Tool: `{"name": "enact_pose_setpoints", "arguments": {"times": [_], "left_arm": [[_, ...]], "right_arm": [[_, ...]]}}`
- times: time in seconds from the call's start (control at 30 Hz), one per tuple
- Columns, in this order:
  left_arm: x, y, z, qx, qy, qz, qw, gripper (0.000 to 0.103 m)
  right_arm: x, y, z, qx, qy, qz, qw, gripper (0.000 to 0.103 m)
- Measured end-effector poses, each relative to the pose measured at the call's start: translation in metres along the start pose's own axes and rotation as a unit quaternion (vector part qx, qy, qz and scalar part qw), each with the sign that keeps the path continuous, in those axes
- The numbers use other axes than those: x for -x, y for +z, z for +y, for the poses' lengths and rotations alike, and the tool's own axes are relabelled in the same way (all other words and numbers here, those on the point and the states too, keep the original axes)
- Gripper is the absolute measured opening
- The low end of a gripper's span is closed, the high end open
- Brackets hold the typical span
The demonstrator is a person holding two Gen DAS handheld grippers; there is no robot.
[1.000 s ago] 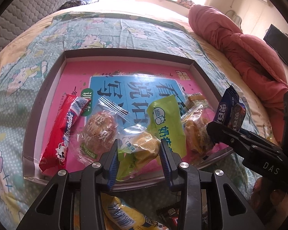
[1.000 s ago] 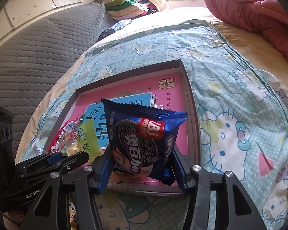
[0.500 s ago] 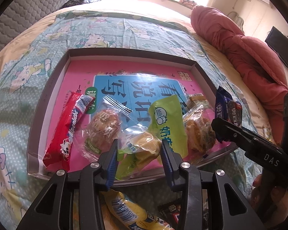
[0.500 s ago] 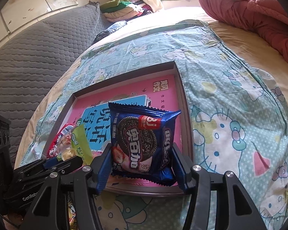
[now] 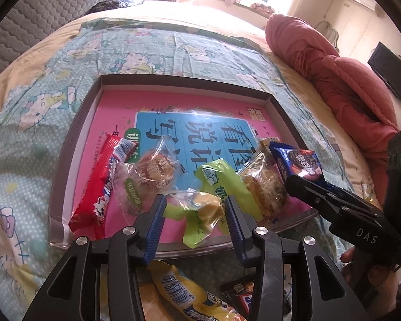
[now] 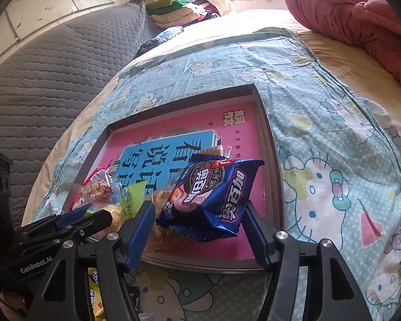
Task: Organize snacks
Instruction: 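Lower the green bag into the box and open the left tool while the right tool lowers the blue pack, then open the right tool to release the blue Oreo pack and withdraw both tools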
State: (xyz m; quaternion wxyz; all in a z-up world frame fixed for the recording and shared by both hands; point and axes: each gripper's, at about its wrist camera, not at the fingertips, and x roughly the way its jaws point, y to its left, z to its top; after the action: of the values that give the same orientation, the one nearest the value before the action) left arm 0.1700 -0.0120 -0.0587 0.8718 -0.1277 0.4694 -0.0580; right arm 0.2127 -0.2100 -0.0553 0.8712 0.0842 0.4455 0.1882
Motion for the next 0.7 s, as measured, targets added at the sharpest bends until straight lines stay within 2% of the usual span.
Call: {"name": "enact_pose_setpoints", "arguments": {"times": [0.27, 0.43, 0.7], "left_arm": [[0.007, -0.001, 0.0, -0.001, -0.003, -0.004, 1.0, 0.047], [0.017, -0.002, -0.003, -0.011, -0.006, -0.011, 0.9999, 0.048], [0.034, 0.001, -0.003, -0.009, -0.011, -0.027, 0.9995, 0.053]], "right_arm": [[0.004, 0.003, -0.006, -0.012, -0.004, -0.003, 1.0, 0.065], [0.003, 0.002, -0.002, 0.002, -0.013, 0.002, 1.0, 0.066], [0.012, 0.004, 0.003, 0.019, -0.028, -0.018, 0.999, 0.066]]}}
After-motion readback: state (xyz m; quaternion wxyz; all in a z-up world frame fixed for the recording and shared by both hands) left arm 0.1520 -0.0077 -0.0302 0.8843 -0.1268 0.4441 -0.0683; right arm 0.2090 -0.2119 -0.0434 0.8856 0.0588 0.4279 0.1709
